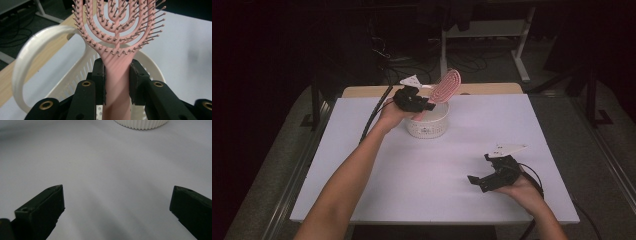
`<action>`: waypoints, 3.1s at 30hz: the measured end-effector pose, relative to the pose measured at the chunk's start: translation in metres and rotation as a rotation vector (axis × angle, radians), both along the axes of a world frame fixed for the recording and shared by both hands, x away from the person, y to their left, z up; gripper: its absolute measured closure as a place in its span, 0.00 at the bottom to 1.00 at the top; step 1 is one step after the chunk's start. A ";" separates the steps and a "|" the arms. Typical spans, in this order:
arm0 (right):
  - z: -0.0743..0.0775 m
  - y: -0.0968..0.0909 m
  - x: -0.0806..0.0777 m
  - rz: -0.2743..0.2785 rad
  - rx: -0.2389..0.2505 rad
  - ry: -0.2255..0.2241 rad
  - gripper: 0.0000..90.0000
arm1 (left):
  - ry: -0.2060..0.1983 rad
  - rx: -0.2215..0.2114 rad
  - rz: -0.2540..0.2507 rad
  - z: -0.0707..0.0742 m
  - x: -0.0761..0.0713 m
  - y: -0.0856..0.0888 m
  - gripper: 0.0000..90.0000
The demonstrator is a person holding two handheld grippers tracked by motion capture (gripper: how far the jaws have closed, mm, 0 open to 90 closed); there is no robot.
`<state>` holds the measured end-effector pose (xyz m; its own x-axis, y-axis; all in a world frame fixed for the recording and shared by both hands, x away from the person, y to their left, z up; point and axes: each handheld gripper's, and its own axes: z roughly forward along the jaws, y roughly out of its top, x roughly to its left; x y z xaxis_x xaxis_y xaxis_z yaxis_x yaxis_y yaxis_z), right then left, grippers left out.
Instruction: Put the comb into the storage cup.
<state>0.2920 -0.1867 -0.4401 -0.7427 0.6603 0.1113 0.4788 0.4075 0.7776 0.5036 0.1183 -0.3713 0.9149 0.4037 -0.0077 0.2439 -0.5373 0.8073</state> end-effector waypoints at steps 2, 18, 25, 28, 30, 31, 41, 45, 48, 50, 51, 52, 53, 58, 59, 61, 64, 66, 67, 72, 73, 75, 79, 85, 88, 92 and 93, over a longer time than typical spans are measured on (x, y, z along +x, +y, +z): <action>0.000 0.000 0.000 0.000 0.000 0.000 0.00 | -0.001 0.022 -0.002 -0.002 0.001 -0.001 0.78; 0.000 0.000 0.000 0.002 -0.003 0.002 0.00 | 0.015 0.078 -0.012 -0.015 0.001 -0.010 0.78; 0.000 0.000 0.000 0.002 -0.004 0.003 0.00 | 0.021 0.101 -0.004 -0.017 0.001 -0.012 0.78; 0.000 0.001 0.000 0.002 -0.005 0.003 0.00 | 0.028 0.104 0.004 -0.018 0.001 -0.011 0.76; 0.000 0.000 0.000 0.003 -0.004 0.001 0.00 | 0.040 0.099 0.010 -0.018 0.002 -0.010 0.69; 0.000 0.000 -0.001 0.002 -0.004 0.002 0.00 | 0.033 0.115 0.010 -0.018 0.002 -0.010 0.68; 0.000 0.001 -0.001 0.003 -0.006 0.002 0.00 | 0.015 0.123 0.028 -0.010 -0.001 0.002 0.51; 0.000 0.001 -0.001 0.003 -0.006 0.001 0.00 | 0.020 0.088 0.040 -0.006 -0.001 0.012 0.47; 0.000 0.001 0.000 0.004 -0.007 0.000 0.00 | 0.012 0.065 0.042 0.000 -0.002 0.019 0.44; 0.000 0.001 0.000 0.003 -0.007 0.000 0.00 | 0.015 0.045 0.044 0.004 -0.003 0.023 0.42; 0.000 0.001 0.000 0.003 -0.007 0.000 0.00 | 0.013 0.040 0.043 0.006 -0.004 0.025 0.42; 0.000 0.001 0.000 0.004 -0.006 0.000 0.00 | 0.015 0.034 0.043 0.008 -0.005 0.027 0.41; 0.000 0.002 0.000 0.004 -0.006 0.000 0.00 | 0.017 0.030 0.047 0.010 -0.006 0.029 0.40; 0.000 0.002 -0.001 0.004 -0.006 -0.002 0.00 | 0.021 0.006 0.053 0.019 -0.013 0.038 0.36; 0.000 0.002 -0.001 0.005 -0.009 -0.004 0.00 | 0.018 0.010 0.053 0.020 -0.014 0.041 0.35; 0.000 0.002 -0.001 0.005 -0.007 -0.002 0.00 | 0.019 0.008 0.061 0.024 -0.018 0.045 0.31; 0.000 0.002 -0.001 0.006 -0.005 -0.002 0.00 | 0.021 0.012 0.066 0.028 -0.023 0.052 0.28; 0.000 0.001 0.000 0.006 -0.004 -0.002 0.00 | 0.026 0.008 0.075 0.029 -0.026 0.057 0.26; 0.000 0.001 0.000 0.005 -0.004 -0.003 0.00 | 0.027 0.009 0.080 0.030 -0.028 0.059 0.25; 0.001 0.000 -0.002 0.000 -0.001 -0.002 0.00 | 0.022 0.012 0.107 0.031 -0.040 0.073 0.20; 0.001 0.000 -0.002 -0.001 -0.001 -0.003 0.00 | 0.023 0.011 0.113 0.031 -0.042 0.076 0.19; 0.001 0.000 -0.002 0.000 0.000 -0.004 0.00 | 0.026 0.009 0.121 0.031 -0.047 0.081 0.17; 0.001 0.001 -0.002 0.001 -0.004 -0.004 0.00 | 0.025 0.012 0.138 0.029 -0.057 0.091 0.15; 0.000 0.002 -0.001 0.001 -0.006 -0.002 0.00 | 0.039 0.011 0.151 0.025 -0.073 0.104 0.12; 0.000 0.002 0.000 0.002 -0.007 -0.001 0.00 | 0.045 0.016 0.156 0.024 -0.080 0.108 0.11; 0.000 0.002 0.000 0.002 -0.009 -0.001 0.00 | 0.052 0.010 0.155 0.022 -0.088 0.113 0.09; 0.000 0.002 0.001 0.003 -0.009 -0.003 0.00 | 0.054 0.015 0.154 0.021 -0.090 0.113 0.08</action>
